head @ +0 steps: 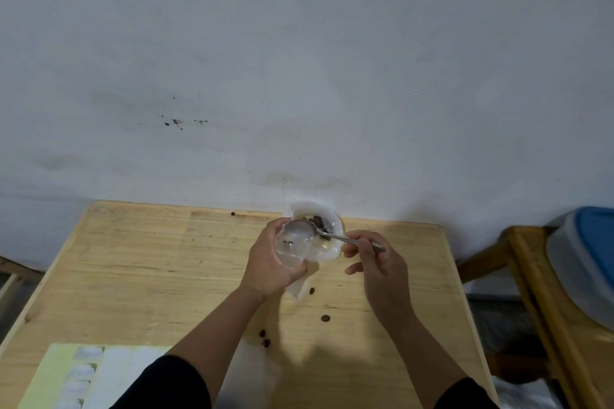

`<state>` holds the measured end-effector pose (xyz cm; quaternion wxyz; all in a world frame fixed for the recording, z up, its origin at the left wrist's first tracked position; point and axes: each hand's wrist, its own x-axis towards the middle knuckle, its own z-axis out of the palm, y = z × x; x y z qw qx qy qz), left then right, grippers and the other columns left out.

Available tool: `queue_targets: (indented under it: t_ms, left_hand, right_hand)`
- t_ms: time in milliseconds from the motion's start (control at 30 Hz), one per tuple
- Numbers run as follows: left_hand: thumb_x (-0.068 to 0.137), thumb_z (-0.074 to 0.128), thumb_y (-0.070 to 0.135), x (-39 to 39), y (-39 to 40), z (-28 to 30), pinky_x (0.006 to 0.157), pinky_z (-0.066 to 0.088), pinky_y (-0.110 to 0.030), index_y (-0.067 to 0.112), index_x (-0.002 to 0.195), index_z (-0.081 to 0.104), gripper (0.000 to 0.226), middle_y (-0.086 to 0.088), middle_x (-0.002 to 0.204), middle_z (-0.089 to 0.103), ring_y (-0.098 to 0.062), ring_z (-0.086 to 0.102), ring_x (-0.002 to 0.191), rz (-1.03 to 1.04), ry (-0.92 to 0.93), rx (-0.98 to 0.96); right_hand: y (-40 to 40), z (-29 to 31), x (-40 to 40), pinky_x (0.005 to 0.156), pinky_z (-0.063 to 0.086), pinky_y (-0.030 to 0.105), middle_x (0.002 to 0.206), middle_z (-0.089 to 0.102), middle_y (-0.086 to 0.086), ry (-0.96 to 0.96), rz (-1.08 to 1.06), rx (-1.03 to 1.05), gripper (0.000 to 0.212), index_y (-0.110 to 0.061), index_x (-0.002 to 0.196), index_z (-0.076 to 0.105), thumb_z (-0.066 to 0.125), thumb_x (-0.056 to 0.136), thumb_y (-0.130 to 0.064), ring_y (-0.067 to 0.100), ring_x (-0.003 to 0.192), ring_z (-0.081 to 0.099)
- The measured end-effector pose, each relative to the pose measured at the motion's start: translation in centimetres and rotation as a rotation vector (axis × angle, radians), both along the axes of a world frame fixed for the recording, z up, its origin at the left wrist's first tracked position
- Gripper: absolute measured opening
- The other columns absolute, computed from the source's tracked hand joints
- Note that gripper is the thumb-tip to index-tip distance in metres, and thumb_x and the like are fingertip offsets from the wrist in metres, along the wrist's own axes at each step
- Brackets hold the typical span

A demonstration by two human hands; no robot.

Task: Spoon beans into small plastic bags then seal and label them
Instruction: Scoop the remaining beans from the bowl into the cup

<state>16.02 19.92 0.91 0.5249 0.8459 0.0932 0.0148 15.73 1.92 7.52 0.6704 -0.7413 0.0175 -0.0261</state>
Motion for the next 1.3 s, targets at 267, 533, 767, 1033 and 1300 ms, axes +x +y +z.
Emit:
queue_targets:
  t_ms: [267,533,767,1033,1300]
  left_hand:
    - [0.061,0.083,0.033,-0.6,-0.2,0.3,0.088,0.034,-0.011,0.038,0.127,0.037,0.081,0.019,0.127,0.047,0.003,0.044,0.115,-0.014,0.010,-0.005]
    - [0.059,0.077,0.036,-1.6,-1.1,1.3,0.090,0.029,0.001,0.036,0.129,0.038,0.080,0.023,0.129,0.045,0.011,0.041,0.118,-0.065,-0.032,-0.021]
    - [0.060,0.081,0.036,-2.2,-0.7,1.0,0.089,0.030,0.002,0.040,0.127,0.038,0.079,0.025,0.128,0.045,0.011,0.042,0.119,-0.071,-0.020,0.014]
    - [0.061,0.080,0.039,-2.1,-0.4,1.1,0.089,0.031,0.000,0.037,0.129,0.038,0.080,0.022,0.129,0.045,0.009,0.041,0.118,-0.058,0.025,0.012]
    - [0.051,0.073,0.057,-1.7,-0.9,1.2,0.089,0.028,-0.004,0.031,0.132,0.038,0.092,0.021,0.127,0.044,0.006,0.040,0.117,-0.034,0.051,0.007]
  right_hand:
    - [0.5,-1.9,-0.6,0.049,0.052,0.019,0.072,0.069,0.005,0.187,-0.414,-0.069,0.020,-0.010,0.092,0.064,0.044,0.096,-0.013,0.012,0.056,0.065]
    - [1.9,-4.3,-0.5,0.054,0.052,0.019,0.071,0.069,-0.002,0.399,-0.509,-0.088,0.020,-0.011,0.087,0.061,0.042,0.093,-0.012,0.010,0.064,0.068]
    - [3.0,-4.8,0.7,0.068,0.053,0.026,0.073,0.068,0.003,0.606,-0.709,0.205,0.026,-0.014,0.075,0.060,0.043,0.095,-0.009,0.013,0.065,0.067]
    - [2.9,-5.4,1.1,0.070,0.052,0.028,0.097,0.065,0.023,0.645,-0.609,0.627,0.023,0.006,0.115,0.054,0.044,0.097,-0.005,0.028,0.086,0.066]
    - [1.1,-3.9,0.7,0.062,0.054,0.026,0.082,0.066,0.016,0.599,-0.551,0.537,0.024,-0.006,0.084,0.060,0.041,0.098,-0.008,0.022,0.075,0.068]
